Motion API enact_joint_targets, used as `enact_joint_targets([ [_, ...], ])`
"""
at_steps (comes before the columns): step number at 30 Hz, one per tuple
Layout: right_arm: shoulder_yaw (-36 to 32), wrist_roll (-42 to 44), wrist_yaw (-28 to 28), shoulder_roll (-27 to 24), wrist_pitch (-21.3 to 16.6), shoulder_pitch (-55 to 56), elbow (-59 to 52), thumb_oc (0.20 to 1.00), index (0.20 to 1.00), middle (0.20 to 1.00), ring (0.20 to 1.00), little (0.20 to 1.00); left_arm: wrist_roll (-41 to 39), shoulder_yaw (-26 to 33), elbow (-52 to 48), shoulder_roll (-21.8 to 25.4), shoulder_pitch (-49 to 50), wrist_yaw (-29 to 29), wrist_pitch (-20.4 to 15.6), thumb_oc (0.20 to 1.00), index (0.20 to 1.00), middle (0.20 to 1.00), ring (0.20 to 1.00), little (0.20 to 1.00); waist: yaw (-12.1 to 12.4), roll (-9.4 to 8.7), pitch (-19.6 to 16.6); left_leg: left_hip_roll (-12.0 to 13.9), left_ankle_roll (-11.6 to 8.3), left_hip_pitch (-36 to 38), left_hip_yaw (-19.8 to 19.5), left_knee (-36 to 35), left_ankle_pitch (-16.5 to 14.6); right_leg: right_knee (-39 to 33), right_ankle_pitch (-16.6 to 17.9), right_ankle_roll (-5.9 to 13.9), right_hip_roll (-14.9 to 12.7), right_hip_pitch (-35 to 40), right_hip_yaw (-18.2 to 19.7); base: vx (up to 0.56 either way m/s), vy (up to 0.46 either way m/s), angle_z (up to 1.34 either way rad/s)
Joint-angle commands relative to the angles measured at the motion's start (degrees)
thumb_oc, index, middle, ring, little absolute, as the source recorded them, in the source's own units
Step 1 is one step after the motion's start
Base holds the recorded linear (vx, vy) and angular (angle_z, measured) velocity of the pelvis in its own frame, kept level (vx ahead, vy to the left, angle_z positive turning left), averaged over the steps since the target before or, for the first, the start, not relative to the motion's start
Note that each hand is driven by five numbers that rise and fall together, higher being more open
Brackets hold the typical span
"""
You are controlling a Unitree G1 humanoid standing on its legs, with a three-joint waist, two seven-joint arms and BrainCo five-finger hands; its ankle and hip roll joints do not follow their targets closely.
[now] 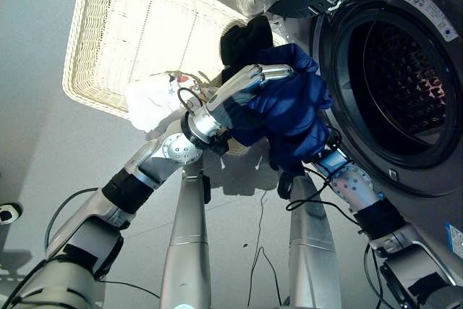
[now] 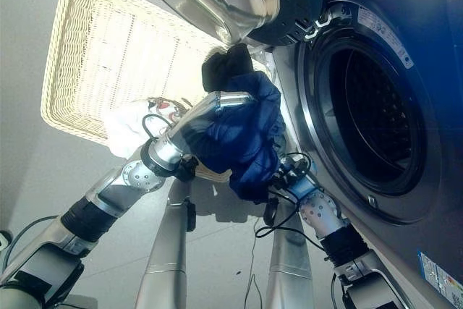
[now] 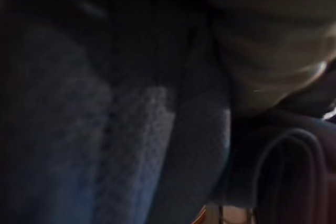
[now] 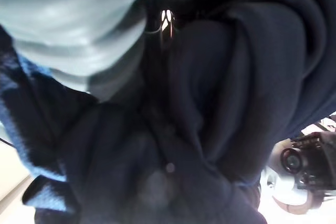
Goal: Put the clothes into the washing machine.
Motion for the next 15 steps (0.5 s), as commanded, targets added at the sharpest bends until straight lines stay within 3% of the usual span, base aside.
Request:
enact_joint_targets([
  [1,-0.05,1.53,4.99,0.84,0.28,0.52,-7.84,0.2,0.2,0.2,0.2,0.2,2.77,1.54,-4.94,-1.78,-0.65,3.22,-1.6,1.0,1.0,1.0,1.0,1.0,-0.59,2.01,-0.64,-4.92,5.24,-0.67,0.09,6.74,-5.93,-14.42,12.17,2.52,2.35,4.15,-2.86,0.0,0.0,0.0],
  [15,-0.38,2.12,6.47,0.96,0.88,1.35,-8.64,0.2,0.2,0.2,0.2,0.2,10.26,3.16,-4.61,-1.31,1.11,11.31,0.75,1.0,1.0,1.0,1.0,1.0,-0.36,2.28,-0.64,-4.9,5.15,-1.18,0.23,7.04,-5.85,-13.86,11.87,2.49,2.38,3.69,-2.98,0.0,0.0,0.0],
])
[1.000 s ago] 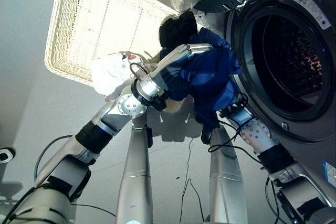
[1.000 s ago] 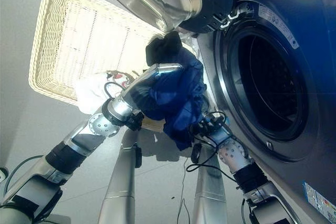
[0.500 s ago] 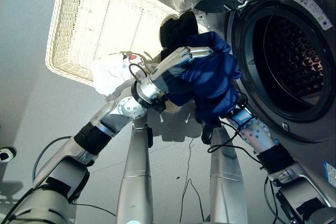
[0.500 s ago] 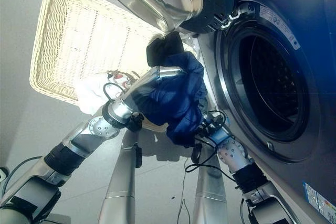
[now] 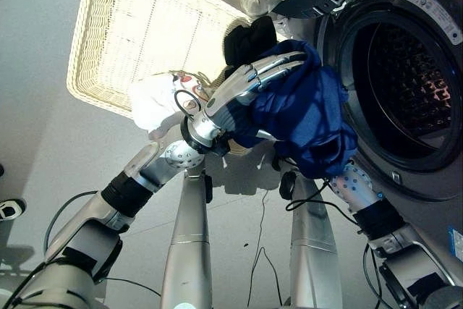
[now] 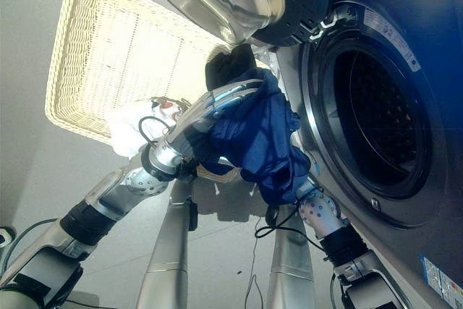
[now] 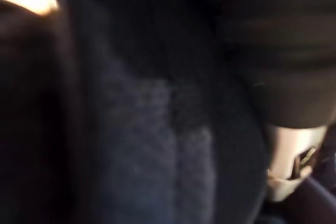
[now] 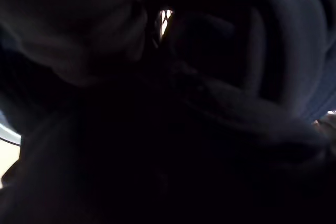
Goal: Put the clothes into the washing machine.
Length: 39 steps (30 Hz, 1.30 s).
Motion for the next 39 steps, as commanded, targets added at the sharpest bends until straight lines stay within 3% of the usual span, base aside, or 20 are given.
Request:
enact_joint_targets([
  [1,-0.09,1.97,4.21,0.66,0.48,1.34,-8.38,0.2,0.2,0.2,0.2,0.2,3.99,2.89,-3.75,-1.46,0.17,5.05,-1.02,1.0,1.0,1.0,1.0,1.0,-1.76,2.08,-0.67,-4.8,5.19,-1.33,0.24,7.31,-5.73,-13.78,12.21,2.47,2.48,3.65,-2.98,0.0,0.0,0.0],
  [5,-0.23,1.61,4.22,0.99,0.24,1.48,-8.35,0.2,0.2,0.2,0.2,0.2,5.38,3.42,-3.95,-1.73,0.56,6.75,-0.66,1.0,1.0,1.0,1.0,1.0,-1.65,2.16,-0.67,-4.83,5.2,-1.18,0.17,7.14,-5.7,-13.79,12.15,2.46,2.45,3.72,-3.07,0.0,0.0,0.0],
  [10,-0.73,0.85,3.84,1.22,-1.22,1.65,-8.58,0.2,0.2,0.2,0.2,0.2,5.37,3.76,-4.17,-1.98,0.99,4.51,-0.52,1.0,1.0,1.0,1.0,1.0,-1.6,2.23,-0.67,-4.85,5.17,-1.31,0.21,7.13,-5.66,-13.68,12.16,2.52,2.34,3.59,-3.23,0.0,0.0,0.0],
  [25,-4.18,5.98,4.83,-1.43,-6.66,0.31,-8.88,0.2,0.2,0.2,0.2,0.2,2.71,0.92,-2.95,1.87,-1.61,-7.78,6.12,1.0,1.0,1.0,1.0,1.0,-2.2,2.43,-0.67,-4.56,5.15,-1.07,0.8,7.01,-5.69,-13.79,12.52,2.77,2.53,3.6,-3.01,0.0,0.0,0.0],
  [32,-5.14,7.25,4.63,-2.72,-8.68,0.07,-8.99,0.2,0.2,0.2,0.2,0.2,1.33,-0.72,-2.81,3.81,-2.77,-17.17,10.18,1.0,1.0,1.0,1.0,1.0,-2.5,2.68,-0.67,-4.35,5.09,-1.01,1.17,6.83,-5.65,-14.23,12.79,2.85,2.38,3.62,-2.99,0.0,0.0,0.0],
  [39,-5.66,8.54,4.67,-3.75,-8.79,-0.37,-8.27,0.2,0.2,0.2,0.2,0.2,1.37,-1.95,-2.34,5.35,-3.87,-19.59,12.86,1.0,1.0,1.0,1.0,1.0,-2.64,2.87,-0.67,-4.15,4.97,-0.86,1.32,6.78,-5.59,-14.45,12.96,2.85,2.28,3.78,-2.93,0.0,0.0,0.0],
])
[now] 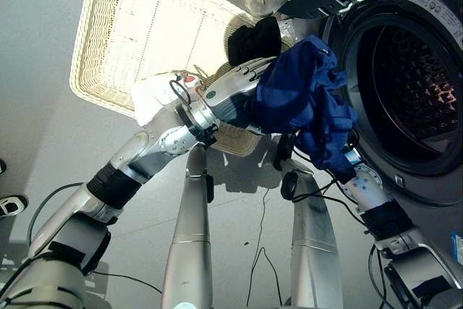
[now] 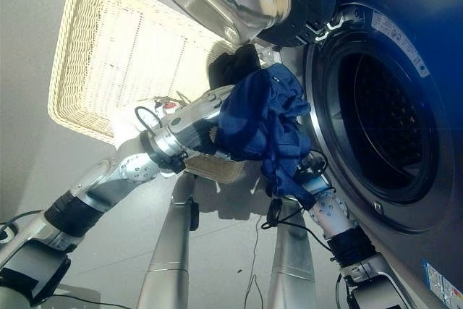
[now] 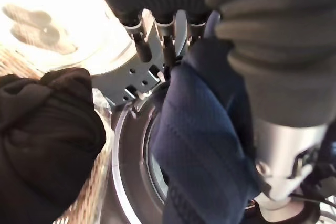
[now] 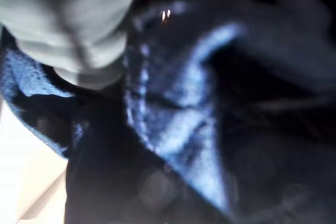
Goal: Put the clothes into the washing machine.
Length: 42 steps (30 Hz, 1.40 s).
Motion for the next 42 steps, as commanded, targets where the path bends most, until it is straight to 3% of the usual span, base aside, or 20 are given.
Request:
enact_joint_targets([
  [1,-1.92,3.77,3.99,-1.92,-1.95,-1.47,-8.26,0.2,0.2,0.2,0.2,0.2,0.7,-1.16,-2.17,-0.16,0.36,0.48,1.94,1.0,1.0,1.0,1.0,1.0,-2.35,2.85,-0.68,-3.82,5.23,-0.75,1.33,7.15,-5.7,-14.18,13.12,2.71,2.71,3.91,-2.79,0.0,0.0,0.0],
  [6,-2.27,4.67,4.95,-1.61,-1.73,-1.25,-8.1,0.2,0.2,0.2,0.2,0.2,4.82,0.55,-0.59,0.38,1.39,14.3,7.41,1.0,1.0,1.0,1.0,1.0,-2.02,2.89,-0.68,-3.77,5.25,-0.98,1.07,7.29,-5.62,-13.89,12.95,2.66,2.67,3.78,-2.78,0.0,0.0,0.0],
  [9,-2.33,4.53,5.11,-1.05,-1.65,-1.24,-8.14,0.2,0.2,0.2,0.2,0.2,4.97,1.84,0.38,0.06,2.22,17.75,6.57,1.0,1.0,1.0,1.0,1.0,-1.74,2.85,-0.68,-3.7,5.27,-0.97,1.05,7.24,-5.6,-13.83,12.77,2.7,2.5,3.91,-2.96,0.0,-0.013,0.0],
  [10,-2.79,4.36,4.96,-0.68,-1.14,-1.0,-8.66,0.2,0.2,0.2,0.2,0.2,4.27,3.32,0.69,0.06,3.78,22.04,5.24,1.0,1.0,1.0,1.0,1.0,-1.52,2.87,-0.68,-3.84,5.29,-0.85,0.74,7.2,-5.57,-13.86,12.87,2.69,2.46,4.01,-3.05,0.0,-0.034,0.0],
  [13,-2.84,3.77,5.23,0.11,-0.65,-0.77,-8.85,0.2,0.2,0.2,0.2,0.2,5.59,5.07,0.57,-0.73,5.51,26.61,1.89,1.0,1.0,1.0,1.0,1.0,-1.13,2.93,-0.68,-3.97,5.32,-0.72,0.39,6.96,-5.46,-13.81,12.82,2.68,2.39,4.13,-3.27,0.0,-0.012,0.0],
  [14,-2.7,3.22,5.2,0.9,-0.47,-0.48,-9.18,0.2,0.2,0.2,0.2,0.2,5.9,6.01,0.24,-1.65,6.48,28.46,-1.76,1.0,1.0,1.0,1.0,1.0,-0.93,2.9,-0.68,-4.03,5.38,-0.72,0.31,6.93,-5.5,-13.71,12.75,2.67,2.3,4.12,-3.44,0.0,0.0,0.0],
  [19,-2.84,3.36,5.2,2.53,0.78,-0.55,-9.74,0.2,0.2,0.2,0.2,0.2,4.35,7.54,-2.11,-4.51,7.69,28.93,-11.51,1.0,1.0,1.0,1.0,1.0,-0.72,2.8,-0.68,-4.15,5.44,-0.53,0.15,6.78,-5.55,-13.64,12.73,2.64,2.28,4.28,-3.59,0.0,0.0,0.0],
  [22,-2.83,3.34,4.88,3.09,1.06,-0.6,-9.88,0.2,0.2,0.2,0.2,0.2,3.19,7.92,-2.87,-5.43,7.94,28.17,-12.72,1.0,1.0,1.0,1.0,1.0,-0.71,2.8,-0.68,-4.23,5.43,-0.44,0.08,6.71,-5.59,-13.66,12.69,2.64,2.37,4.34,-3.53,0.0,0.0,0.0],
  [24,-2.21,2.83,3.5,4.98,2.39,-1.48,-9.13,0.2,0.2,0.2,0.2,0.2,5.36,8.49,-4.26,-7.82,7.12,29.2,-16.08,1.0,1.0,1.0,1.0,1.0,-0.63,2.89,-0.68,-4.36,5.49,-0.3,0.19,6.64,-5.75,-13.49,12.4,2.5,2.57,4.4,-3.54,0.0,0.0,0.0],
  [32,-1.25,2.76,2.16,5.76,5.6,-2.92,-7.48,0.2,0.2,0.2,0.2,0.2,7.0,7.79,-4.76,-9.01,4.7,27.27,-16.14,1.0,1.0,1.0,1.0,1.0,-0.75,3.16,-0.68,-4.61,5.42,-0.03,0.26,6.77,-5.7,-13.35,12.24,2.35,2.65,4.61,-3.43,0.0,0.0,0.0],
  [36,-0.69,3.49,4.66,6.04,5.93,-2.99,-6.88,0.2,0.2,0.2,0.2,0.2,7.51,7.38,-4.86,-9.43,4.34,28.15,-15.61,1.0,1.0,1.0,1.0,1.0,-0.76,3.33,-0.68,-4.67,5.4,-0.15,0.3,6.78,-5.68,-13.4,12.14,2.29,2.72,4.53,-3.42,0.0,0.0,0.0],
  [40,-1.14,7.22,10.11,6.46,6.96,-3.13,-6.86,0.2,0.2,0.2,0.2,0.2,12.66,7.55,-3.9,-9.19,4.18,32.76,-10.97,1.0,1.0,1.0,1.0,1.0,-0.85,3.32,-0.68,-4.81,5.45,-0.11,0.2,7.04,-5.83,-13.29,12.08,2.27,2.92,4.59,-3.23,0.0,0.0,0.0],
  [42,-1.64,10.05,13.75,6.68,7.27,-3.57,-6.91,0.2,0.2,0.2,0.2,0.2,15.37,7.82,-2.66,-8.45,4.27,37.29,-6.13,1.0,1.0,1.0,1.0,1.0,-0.74,3.47,-0.68,-4.78,5.49,-0.04,0.22,7.07,-5.86,-13.18,11.98,2.27,2.94,4.67,-3.28,0.0,0.0,0.0],
])
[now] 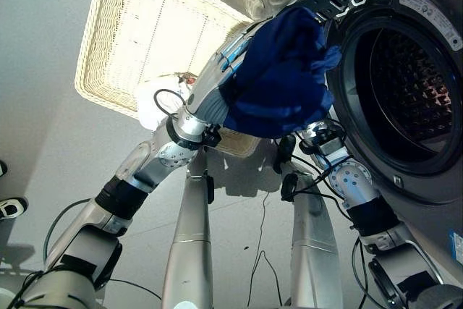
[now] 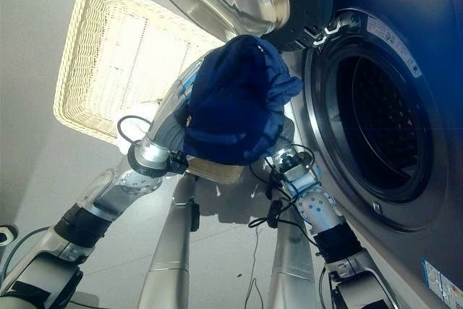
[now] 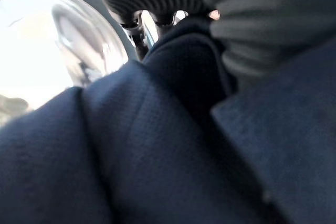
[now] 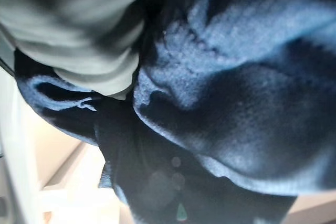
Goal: Put the clothes into the washing machine.
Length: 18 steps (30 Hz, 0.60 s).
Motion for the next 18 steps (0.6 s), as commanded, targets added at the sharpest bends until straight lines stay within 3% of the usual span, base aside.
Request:
enact_joint_targets([
  [1,-1.18,5.88,8.54,0.66,1.58,-1.29,-4.89,0.2,0.2,0.2,0.2,0.2,4.71,1.02,-2.76,-1.61,-2.29,7.23,4.72,1.0,1.0,1.0,1.0,1.0,-1.0,3.41,-0.65,-4.68,5.47,-0.9,0.48,6.44,-5.93,-13.44,11.88,2.33,3.01,3.53,-3.07,0.0,0.0,0.0],
  [4,-2.01,7.18,11.49,0.91,2.35,-1.3,-5.55,0.2,0.2,0.2,0.2,0.2,5.54,1.91,-1.11,-0.42,-2.02,10.55,7.66,1.0,1.0,1.0,1.0,1.0,-0.97,3.56,-0.65,-4.81,5.45,-0.8,0.39,6.69,-6.16,-13.58,11.76,2.36,2.96,3.77,-3.05,0.0,0.0,0.0],
  [9,-2.4,6.84,11.15,1.57,2.29,-2.05,-6.64,0.2,0.2,0.2,0.2,0.2,6.59,3.41,0.78,1.21,-1.53,15.05,16.13,1.0,1.0,1.0,1.0,1.0,-0.79,4.0,-0.65,-4.57,5.26,-0.77,0.62,6.91,-6.17,-13.36,11.66,2.27,2.89,3.82,-3.15,0.0,0.0,0.0],
  [18,-3.31,8.07,9.2,1.74,0.17,-2.44,-6.01,0.2,0.2,0.2,0.2,0.2,5.34,4.39,4.12,2.37,-1.94,17.6,21.89,1.0,1.0,1.0,1.0,1.0,-0.96,4.4,-0.65,-4.13,5.02,-0.89,1.52,7.12,-6.09,-13.13,11.43,2.09,2.98,3.77,-3.15,0.0,0.0,0.0],
])
